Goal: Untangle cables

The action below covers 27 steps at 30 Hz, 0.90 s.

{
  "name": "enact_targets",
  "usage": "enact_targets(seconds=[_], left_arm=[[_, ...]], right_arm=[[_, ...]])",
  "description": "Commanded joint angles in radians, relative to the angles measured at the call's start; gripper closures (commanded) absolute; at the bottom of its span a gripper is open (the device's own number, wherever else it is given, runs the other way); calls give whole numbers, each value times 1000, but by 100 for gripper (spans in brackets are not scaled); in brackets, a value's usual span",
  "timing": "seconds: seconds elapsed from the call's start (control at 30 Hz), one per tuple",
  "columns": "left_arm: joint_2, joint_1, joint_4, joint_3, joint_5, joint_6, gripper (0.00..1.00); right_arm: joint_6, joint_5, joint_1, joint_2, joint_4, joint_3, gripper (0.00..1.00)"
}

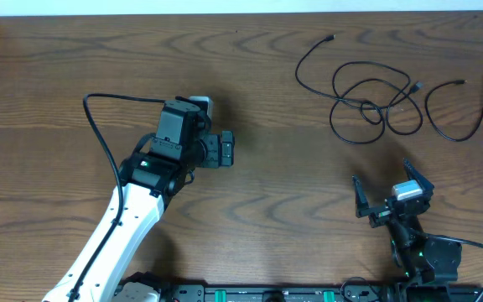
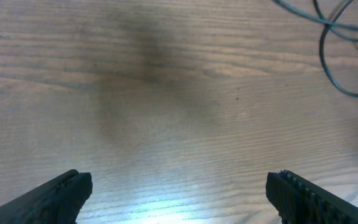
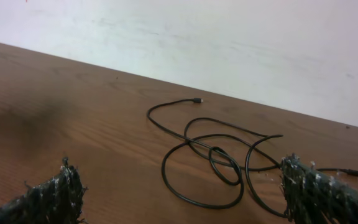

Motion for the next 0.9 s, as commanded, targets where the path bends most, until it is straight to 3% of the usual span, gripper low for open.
enact_targets(seconds=[0.0,0.5,0.67,0.87], left_arm=[[9,3,-10,15,-31,17,3],[-78,10,26,-52,-77,17,4],[-246,43,122,-199,-60,16,3],[-436,173,288,-418,103,16,4]], right_arm=[[11,14,-7,-7,-7,-1,1],[11,14,-7,-7,-7,-1,1],[11,14,-7,-7,-7,-1,1],[11,14,-7,-7,-7,-1,1]])
